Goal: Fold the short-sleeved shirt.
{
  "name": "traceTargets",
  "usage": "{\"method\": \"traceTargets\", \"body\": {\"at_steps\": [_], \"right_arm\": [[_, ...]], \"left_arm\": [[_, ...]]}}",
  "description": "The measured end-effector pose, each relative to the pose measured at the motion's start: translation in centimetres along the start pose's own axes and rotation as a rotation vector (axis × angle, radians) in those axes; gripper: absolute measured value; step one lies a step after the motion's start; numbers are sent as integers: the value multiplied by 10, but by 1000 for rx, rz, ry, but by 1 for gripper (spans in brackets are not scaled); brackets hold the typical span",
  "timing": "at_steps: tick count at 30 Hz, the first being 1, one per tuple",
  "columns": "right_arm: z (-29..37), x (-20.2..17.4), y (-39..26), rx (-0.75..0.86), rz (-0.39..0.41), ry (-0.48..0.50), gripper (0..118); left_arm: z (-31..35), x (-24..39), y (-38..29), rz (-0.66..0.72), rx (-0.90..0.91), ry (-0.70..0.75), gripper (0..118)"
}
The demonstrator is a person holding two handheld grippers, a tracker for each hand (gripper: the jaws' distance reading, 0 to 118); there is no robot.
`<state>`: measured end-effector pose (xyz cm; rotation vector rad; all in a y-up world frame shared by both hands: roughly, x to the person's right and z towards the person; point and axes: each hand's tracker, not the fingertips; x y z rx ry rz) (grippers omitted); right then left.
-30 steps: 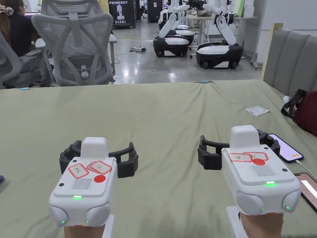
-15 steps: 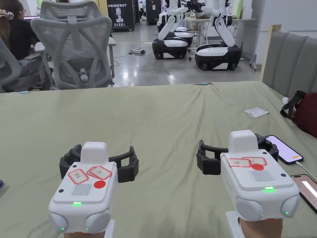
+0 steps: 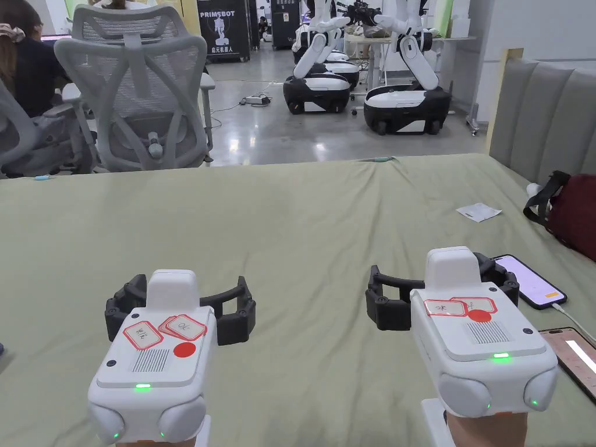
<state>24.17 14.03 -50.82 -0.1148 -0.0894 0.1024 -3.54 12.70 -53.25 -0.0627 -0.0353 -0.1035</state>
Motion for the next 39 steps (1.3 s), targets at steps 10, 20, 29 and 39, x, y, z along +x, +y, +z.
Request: {"method": "traceTargets", "body": {"at_steps": [10,20,29,39], "right_arm": [[0,0,-2,-5,-65,34,118],[9,-2,28,-10,-112,-9,118],[11,-8,34,-83,-137,-35,118],[12,-8,34,-68,-126,-42,118]], "left_arm": [[1,2,2,-5,0,-21,118],[-13,5,8,-7,-1,-27,118],[-12,6,6,-14,-8,-21,118],[-4,6,7,-14,-8,-26,118]]}}
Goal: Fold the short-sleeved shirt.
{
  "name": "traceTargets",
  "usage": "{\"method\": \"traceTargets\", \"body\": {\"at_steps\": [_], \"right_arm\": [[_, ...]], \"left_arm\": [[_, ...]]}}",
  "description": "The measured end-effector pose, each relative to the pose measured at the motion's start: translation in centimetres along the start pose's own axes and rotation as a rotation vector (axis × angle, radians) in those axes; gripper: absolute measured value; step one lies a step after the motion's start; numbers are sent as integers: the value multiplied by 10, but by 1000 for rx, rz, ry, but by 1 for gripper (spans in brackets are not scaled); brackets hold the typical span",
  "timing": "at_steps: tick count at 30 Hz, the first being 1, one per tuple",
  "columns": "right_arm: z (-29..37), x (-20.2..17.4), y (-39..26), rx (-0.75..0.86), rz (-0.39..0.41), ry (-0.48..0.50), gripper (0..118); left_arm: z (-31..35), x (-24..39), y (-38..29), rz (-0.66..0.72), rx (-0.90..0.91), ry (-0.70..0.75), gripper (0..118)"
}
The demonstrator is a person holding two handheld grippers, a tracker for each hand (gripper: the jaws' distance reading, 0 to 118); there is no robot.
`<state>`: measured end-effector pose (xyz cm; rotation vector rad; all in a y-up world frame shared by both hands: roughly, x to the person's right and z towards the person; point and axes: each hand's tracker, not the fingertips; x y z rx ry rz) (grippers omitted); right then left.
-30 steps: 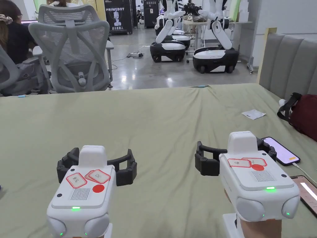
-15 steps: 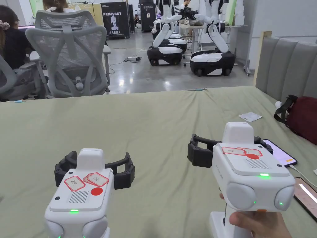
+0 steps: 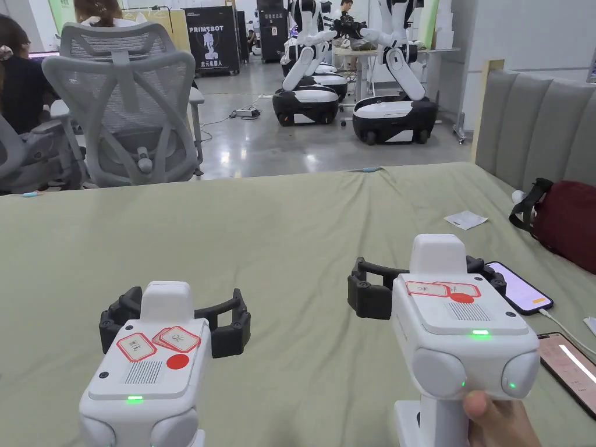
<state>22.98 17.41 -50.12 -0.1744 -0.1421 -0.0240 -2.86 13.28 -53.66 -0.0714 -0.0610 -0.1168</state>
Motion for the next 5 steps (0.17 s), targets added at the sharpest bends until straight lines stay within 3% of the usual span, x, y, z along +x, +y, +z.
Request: {"method": "traceTargets", "body": {"at_steps": [2,5], "right_arm": [[0,-1,0,5,19,10,118],[-2,-9,-1,-17,90,-90,118]], "left_arm": [[-1,0,0,-1,0,-3,118],[0,1,-1,9,-2,-13,118]]}}
